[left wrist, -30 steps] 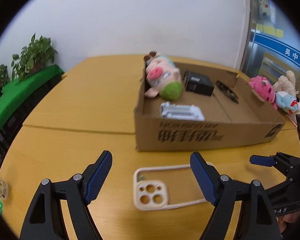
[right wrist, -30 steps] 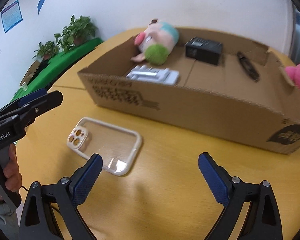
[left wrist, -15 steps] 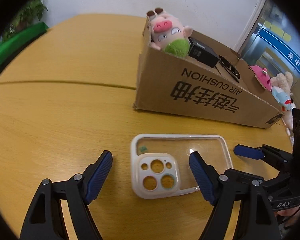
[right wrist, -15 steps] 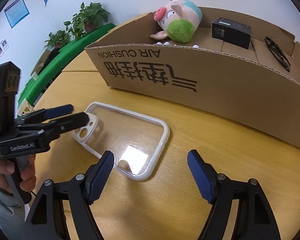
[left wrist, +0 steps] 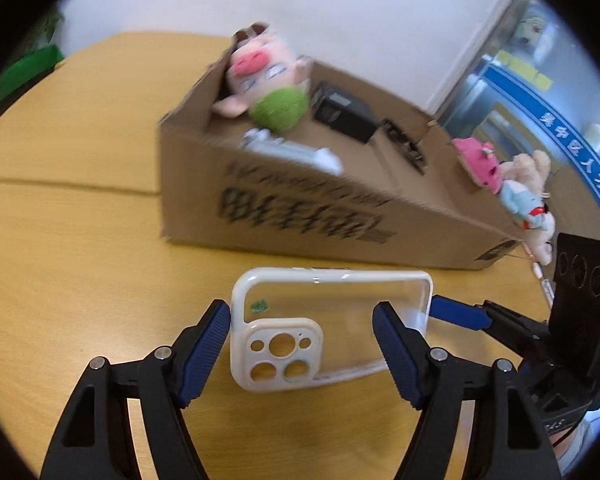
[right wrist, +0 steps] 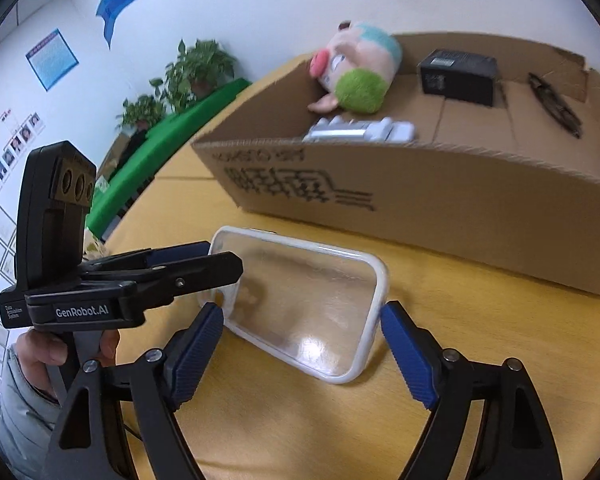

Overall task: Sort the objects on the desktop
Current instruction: 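Withdraw both grippers toward the clear phone case with white rim, then close both grippers on the phone case rim and lift it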

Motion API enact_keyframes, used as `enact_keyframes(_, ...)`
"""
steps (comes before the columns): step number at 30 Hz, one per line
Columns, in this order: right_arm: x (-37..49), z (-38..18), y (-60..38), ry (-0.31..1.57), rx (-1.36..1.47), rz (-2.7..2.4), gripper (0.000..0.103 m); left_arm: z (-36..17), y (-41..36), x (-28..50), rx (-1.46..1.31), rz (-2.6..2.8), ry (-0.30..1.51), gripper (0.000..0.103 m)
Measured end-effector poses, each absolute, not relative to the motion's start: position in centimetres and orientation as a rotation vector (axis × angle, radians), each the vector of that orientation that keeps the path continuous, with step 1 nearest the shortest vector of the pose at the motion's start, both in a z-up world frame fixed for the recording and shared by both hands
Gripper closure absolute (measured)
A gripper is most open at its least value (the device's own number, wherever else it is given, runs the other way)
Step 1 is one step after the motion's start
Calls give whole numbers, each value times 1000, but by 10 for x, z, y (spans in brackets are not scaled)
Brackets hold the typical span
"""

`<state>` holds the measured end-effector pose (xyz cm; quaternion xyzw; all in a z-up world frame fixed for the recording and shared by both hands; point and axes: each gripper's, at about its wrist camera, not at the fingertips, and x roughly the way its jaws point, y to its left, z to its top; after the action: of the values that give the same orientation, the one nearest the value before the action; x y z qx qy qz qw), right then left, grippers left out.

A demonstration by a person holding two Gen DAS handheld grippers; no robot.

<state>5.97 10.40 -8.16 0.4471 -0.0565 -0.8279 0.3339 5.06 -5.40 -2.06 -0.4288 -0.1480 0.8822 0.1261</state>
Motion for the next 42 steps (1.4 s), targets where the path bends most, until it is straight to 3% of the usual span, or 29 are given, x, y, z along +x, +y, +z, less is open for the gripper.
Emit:
enact_keyframes(8, 93, -54, 166, -203, 1028, -2292, 21, 3, -11, 65, -1101, 2512, -355, 30)
enact_keyframes(15, 92, -67, 191, -179, 1122, -2398, 22, -21, -9, 55, -1234, 2543, -332, 30)
enact_keyframes(18, 81, -77, 193, -139, 1181, -2454, 30, -32, -10, 48, -1320, 2565, -298, 31)
enact_keyframes(20, 73, -86, 189, -95, 1224, -2466, 49, -42, -11, 43, -1394, 2553, -284, 45)
enact_keyframes(22, 69, -93, 185, -58, 1268, -2464, 61, -50, -12, 41, -1454, 2531, -279, 58)
enact_keyframes(25, 66, -103, 183, -39, 1306, -2471, 64, -53, -10, 43, -1454, 2537, -244, 60)
enact_keyframes(28, 66, -104, 183, -18, 1313, -2499, 72, -55, -11, 43, -1462, 2564, -215, 76)
enact_keyframes(29, 66, -104, 183, -7, 1316, -2506, 78, -56, -12, 43, -1465, 2557, -230, 87)
enact_keyframes(31, 69, -104, 183, 1, 1312, -2507, 82, -59, -15, 43, -1461, 2502, -316, 96)
enact_keyframes(34, 71, -103, 179, 9, 1312, -2487, 94, -58, -11, 45, -1452, 2521, -286, 96)
enact_keyframes(42, 77, -103, 186, -61, 1299, -2475, 95, -42, -2, 52, -1413, 2552, -243, 97)
